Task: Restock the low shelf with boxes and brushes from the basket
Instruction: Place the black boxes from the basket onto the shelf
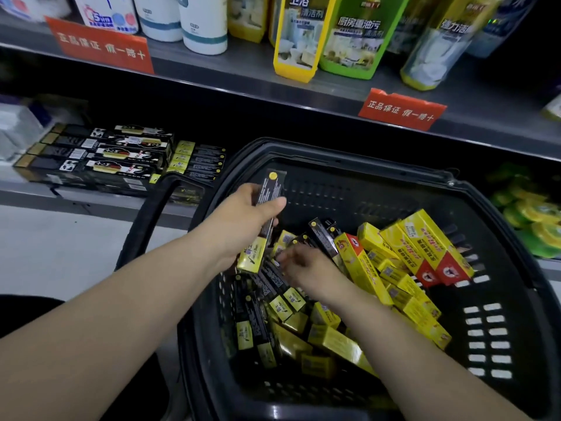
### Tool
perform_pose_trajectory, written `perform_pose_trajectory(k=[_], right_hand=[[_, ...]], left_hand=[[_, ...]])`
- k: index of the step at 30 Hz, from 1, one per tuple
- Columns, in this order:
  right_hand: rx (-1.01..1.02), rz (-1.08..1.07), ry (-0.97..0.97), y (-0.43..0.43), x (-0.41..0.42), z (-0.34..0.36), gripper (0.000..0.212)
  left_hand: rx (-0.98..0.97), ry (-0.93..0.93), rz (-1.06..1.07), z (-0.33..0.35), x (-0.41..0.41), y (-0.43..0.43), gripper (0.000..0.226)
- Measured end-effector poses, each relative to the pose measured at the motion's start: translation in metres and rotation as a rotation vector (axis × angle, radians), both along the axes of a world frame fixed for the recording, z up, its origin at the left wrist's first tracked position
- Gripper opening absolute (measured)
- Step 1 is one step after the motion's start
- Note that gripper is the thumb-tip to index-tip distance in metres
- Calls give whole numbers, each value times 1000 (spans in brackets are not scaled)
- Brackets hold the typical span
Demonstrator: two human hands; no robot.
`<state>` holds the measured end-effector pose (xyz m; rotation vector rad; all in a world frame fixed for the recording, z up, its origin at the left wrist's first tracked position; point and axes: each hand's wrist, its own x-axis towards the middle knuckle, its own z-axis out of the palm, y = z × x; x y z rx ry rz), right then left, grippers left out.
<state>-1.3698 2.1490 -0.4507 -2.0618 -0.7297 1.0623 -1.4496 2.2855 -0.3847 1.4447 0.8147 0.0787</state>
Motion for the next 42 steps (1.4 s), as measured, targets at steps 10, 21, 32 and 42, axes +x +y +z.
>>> perform_pose_trajectory(k=[10,21,32,42], right_hand=[[-410,452,-295,16,-39,-50,63],[492,-339,338,-20,40,20,23],[24,-199,-87,7,8,-19,25],[-467,483,-725,8,-20,-70,59]], left_hand=[[42,7,-79,2,0,7,44],[81,129,-273,-11,-1,7,66],[202,56,-191,-9,-8,10,85],[133,32,-192,-7,-7,13,87]])
